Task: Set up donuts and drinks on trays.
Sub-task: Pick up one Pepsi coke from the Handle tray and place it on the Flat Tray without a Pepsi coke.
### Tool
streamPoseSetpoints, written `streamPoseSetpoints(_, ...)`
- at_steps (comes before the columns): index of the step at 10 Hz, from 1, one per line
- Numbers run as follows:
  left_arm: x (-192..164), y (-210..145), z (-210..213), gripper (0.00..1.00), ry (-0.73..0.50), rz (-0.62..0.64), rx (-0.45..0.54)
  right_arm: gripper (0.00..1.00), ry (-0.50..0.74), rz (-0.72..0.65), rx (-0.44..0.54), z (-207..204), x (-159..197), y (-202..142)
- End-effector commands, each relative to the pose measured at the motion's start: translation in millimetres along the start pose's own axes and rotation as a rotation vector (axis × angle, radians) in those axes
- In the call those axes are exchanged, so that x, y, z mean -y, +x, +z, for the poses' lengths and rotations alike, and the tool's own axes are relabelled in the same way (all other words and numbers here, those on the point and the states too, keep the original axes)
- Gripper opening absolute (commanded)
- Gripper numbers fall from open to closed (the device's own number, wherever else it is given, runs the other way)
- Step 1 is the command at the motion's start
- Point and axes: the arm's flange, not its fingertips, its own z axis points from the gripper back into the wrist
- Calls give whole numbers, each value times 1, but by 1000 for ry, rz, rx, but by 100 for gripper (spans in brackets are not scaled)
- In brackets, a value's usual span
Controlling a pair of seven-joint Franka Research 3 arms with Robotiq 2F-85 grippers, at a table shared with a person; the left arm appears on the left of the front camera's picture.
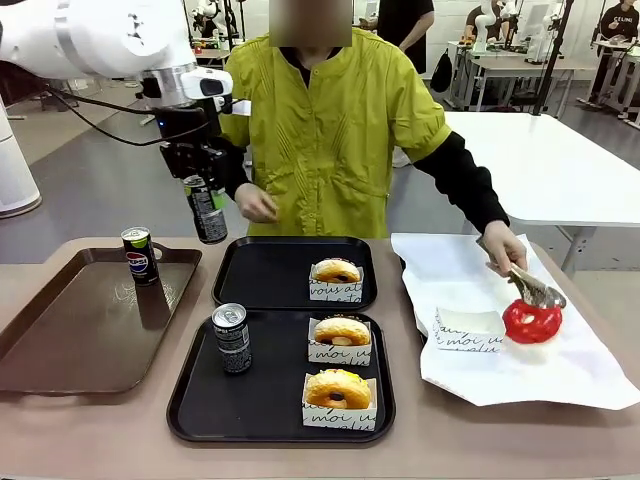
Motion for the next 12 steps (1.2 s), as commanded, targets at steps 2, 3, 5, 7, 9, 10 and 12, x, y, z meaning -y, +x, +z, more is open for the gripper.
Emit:
streamPoseSetpoints(2, 19, 27, -31, 58, 122, -39, -9, 100, 22, 14, 10, -1, 0, 0)
streamPoseSetpoints(3, 25, 28, -48, 58, 145, -45, -14, 100, 22, 14, 10, -1, 0, 0)
streamPoseSetpoints(5, 26, -17, -25, 58, -2, -83, -186, 100, 22, 14, 10, -1, 0, 0)
streamPoseSetpoints(7, 21, -136, 44, 58, -53, -177, -297, 100, 22, 14, 10, -1, 0, 0)
streamPoseSetpoints(9, 19, -196, 44, 58, -97, -181, -285, 100, 22, 14, 10, -1, 0, 0)
streamPoseSetpoints(10, 13, -191, 43, 58, -113, -182, -285, 100, 22, 14, 10, -1, 0, 0)
streamPoseSetpoints(12, 5, -185, 46, 58, -131, -135, -239, 100, 22, 14, 10, -1, 0, 0)
